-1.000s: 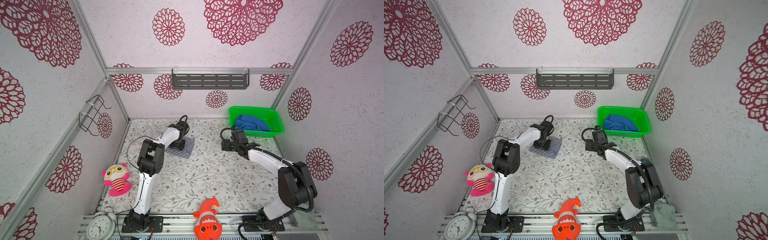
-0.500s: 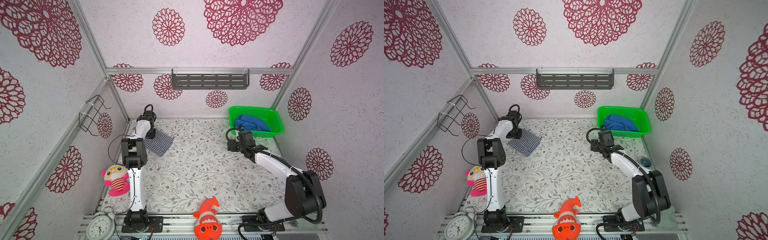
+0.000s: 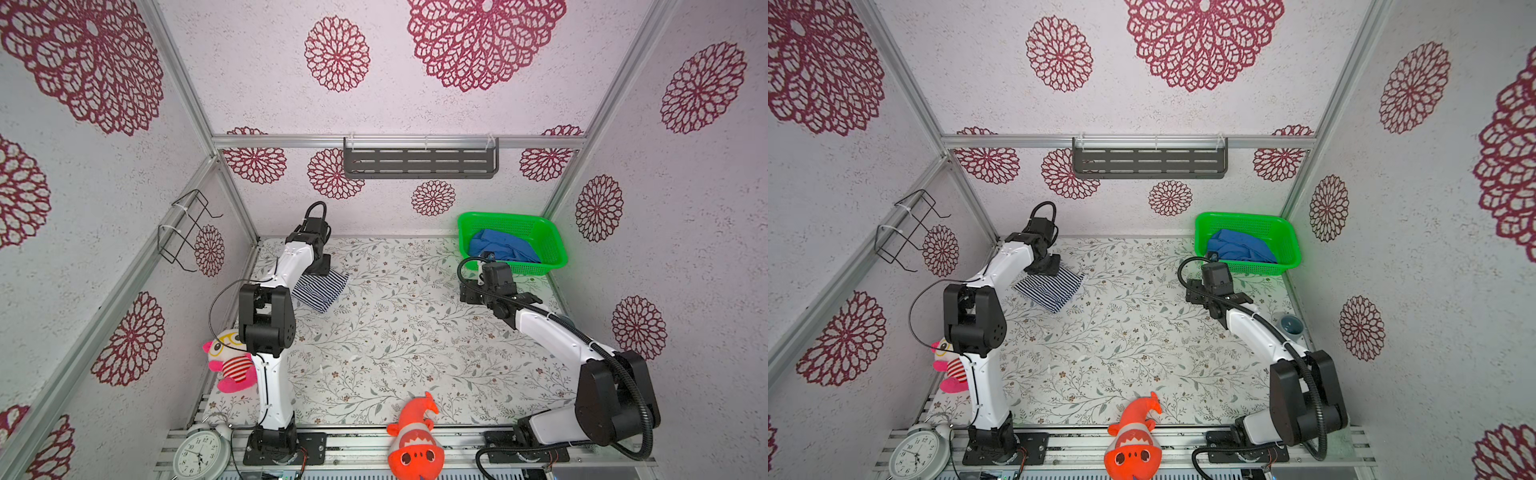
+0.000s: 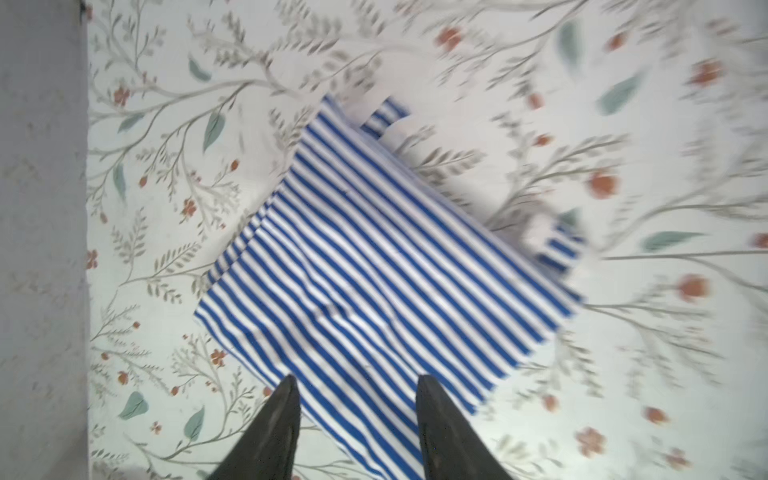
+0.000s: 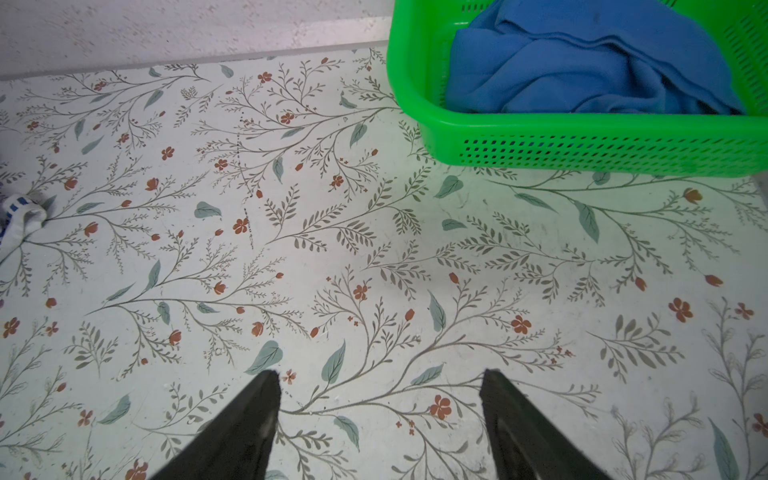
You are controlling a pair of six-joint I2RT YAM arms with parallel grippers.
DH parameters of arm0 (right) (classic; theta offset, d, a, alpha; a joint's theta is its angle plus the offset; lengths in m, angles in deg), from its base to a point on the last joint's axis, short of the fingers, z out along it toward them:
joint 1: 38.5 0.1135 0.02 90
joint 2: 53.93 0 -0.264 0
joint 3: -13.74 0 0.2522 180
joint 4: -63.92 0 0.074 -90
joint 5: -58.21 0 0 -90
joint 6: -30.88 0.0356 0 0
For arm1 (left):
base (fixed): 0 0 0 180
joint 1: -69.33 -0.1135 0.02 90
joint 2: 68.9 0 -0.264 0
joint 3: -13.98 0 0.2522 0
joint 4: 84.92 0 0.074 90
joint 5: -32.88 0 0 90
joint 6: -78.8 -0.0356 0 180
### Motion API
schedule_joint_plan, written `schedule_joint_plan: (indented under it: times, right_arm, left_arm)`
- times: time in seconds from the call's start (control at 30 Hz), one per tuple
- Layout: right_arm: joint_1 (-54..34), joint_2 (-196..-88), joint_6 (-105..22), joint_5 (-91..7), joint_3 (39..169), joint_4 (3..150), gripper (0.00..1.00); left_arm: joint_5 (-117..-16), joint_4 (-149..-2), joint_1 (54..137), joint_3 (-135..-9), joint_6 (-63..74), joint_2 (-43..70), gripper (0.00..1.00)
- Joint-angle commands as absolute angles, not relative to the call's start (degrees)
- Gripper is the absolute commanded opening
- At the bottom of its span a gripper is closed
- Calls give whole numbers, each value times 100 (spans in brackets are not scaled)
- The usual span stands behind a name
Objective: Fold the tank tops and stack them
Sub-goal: 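Drag the striped top to the far corner with left gripper while right moves to basket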
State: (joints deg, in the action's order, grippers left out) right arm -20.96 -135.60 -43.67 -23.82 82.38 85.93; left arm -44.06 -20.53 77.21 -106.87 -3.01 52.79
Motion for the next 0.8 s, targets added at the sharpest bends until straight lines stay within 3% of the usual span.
schedule_joint_plan:
  times: [0.0,0.37,0.77]
  right_arm:
    - [-2122,-13546,-4189,-2520,8452,8590,79]
    - [-2123,-13322,-4057,-2450,8261,8602,79]
    - [-2127,-13061,-4074,-2262,8183,8752,79]
  left_arm:
    - [-4883,-1894,7636,-10857,-289,5801,49]
    - [-5387,-1463,7449,-12100,12,7102,42]
    - [-5726,-1292,6687,-13588,1145,8301,40]
